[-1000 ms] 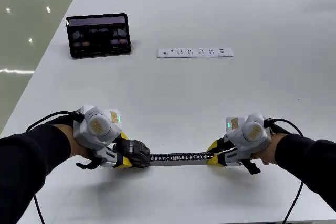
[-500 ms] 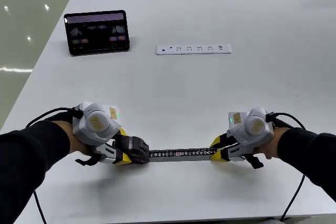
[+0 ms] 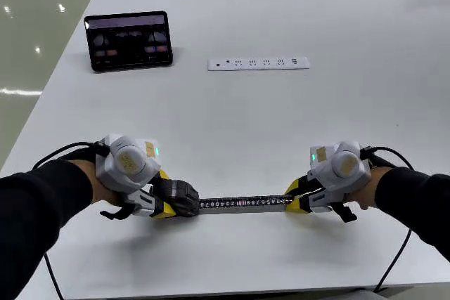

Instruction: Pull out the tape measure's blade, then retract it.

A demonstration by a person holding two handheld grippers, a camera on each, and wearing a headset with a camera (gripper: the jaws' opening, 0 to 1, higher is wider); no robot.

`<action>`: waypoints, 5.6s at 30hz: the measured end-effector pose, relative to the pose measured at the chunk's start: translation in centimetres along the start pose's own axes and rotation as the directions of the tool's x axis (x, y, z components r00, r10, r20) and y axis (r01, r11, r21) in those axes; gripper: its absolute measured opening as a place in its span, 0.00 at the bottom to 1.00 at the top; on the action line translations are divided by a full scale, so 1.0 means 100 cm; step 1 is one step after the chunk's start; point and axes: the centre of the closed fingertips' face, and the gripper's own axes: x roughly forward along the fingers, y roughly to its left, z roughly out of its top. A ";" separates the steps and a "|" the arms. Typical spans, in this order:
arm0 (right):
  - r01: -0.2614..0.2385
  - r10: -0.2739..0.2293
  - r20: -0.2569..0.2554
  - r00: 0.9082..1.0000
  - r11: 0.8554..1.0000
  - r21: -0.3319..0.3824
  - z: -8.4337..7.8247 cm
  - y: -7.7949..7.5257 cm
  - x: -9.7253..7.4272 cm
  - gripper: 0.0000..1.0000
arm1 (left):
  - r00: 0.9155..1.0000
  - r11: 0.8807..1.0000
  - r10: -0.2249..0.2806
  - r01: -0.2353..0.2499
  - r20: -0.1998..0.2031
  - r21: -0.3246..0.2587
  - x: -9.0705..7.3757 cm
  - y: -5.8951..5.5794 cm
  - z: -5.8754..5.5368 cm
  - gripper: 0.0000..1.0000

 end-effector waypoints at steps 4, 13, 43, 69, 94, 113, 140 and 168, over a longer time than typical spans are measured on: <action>0.001 -0.001 0.002 1.000 1.000 0.002 0.000 0.000 0.000 0.10 | 1.000 1.000 0.000 0.000 0.001 -0.001 0.000 0.000 0.000 0.31; -0.004 0.004 -0.011 1.000 1.000 0.006 0.000 0.001 -0.001 0.10 | 1.000 1.000 -0.001 0.001 0.001 -0.001 0.000 0.000 0.000 0.31; 0.005 -0.005 -0.024 1.000 1.000 0.019 -0.013 -0.003 -0.010 0.10 | 1.000 1.000 0.002 -0.002 0.007 -0.007 -0.002 -0.002 0.002 0.31; 0.015 -0.014 -0.033 0.999 1.000 0.025 -0.026 -0.007 -0.021 0.10 | 1.000 1.000 -0.002 0.002 0.006 -0.013 0.000 0.000 0.000 0.31; 0.027 -0.025 -0.038 0.999 0.999 0.039 -0.038 -0.007 -0.030 0.10 | 1.000 1.000 0.002 -0.002 0.011 -0.019 0.000 -0.001 0.000 0.31; 0.023 -0.021 -0.033 0.999 0.998 0.056 -0.039 -0.009 -0.032 0.10 | 1.000 1.000 0.003 -0.002 0.010 -0.018 0.000 -0.001 0.001 0.31; 0.075 -0.072 -0.037 0.997 0.993 0.086 -0.036 -0.009 -0.031 0.13 | 0.995 0.996 0.052 -0.046 0.080 -0.075 -0.009 0.004 0.004 0.34; 0.417 -0.458 0.045 0.888 0.841 0.344 -0.074 0.016 -0.132 0.66 | 0.819 0.710 0.539 -0.315 0.198 -0.630 -0.103 0.013 -0.077 1.00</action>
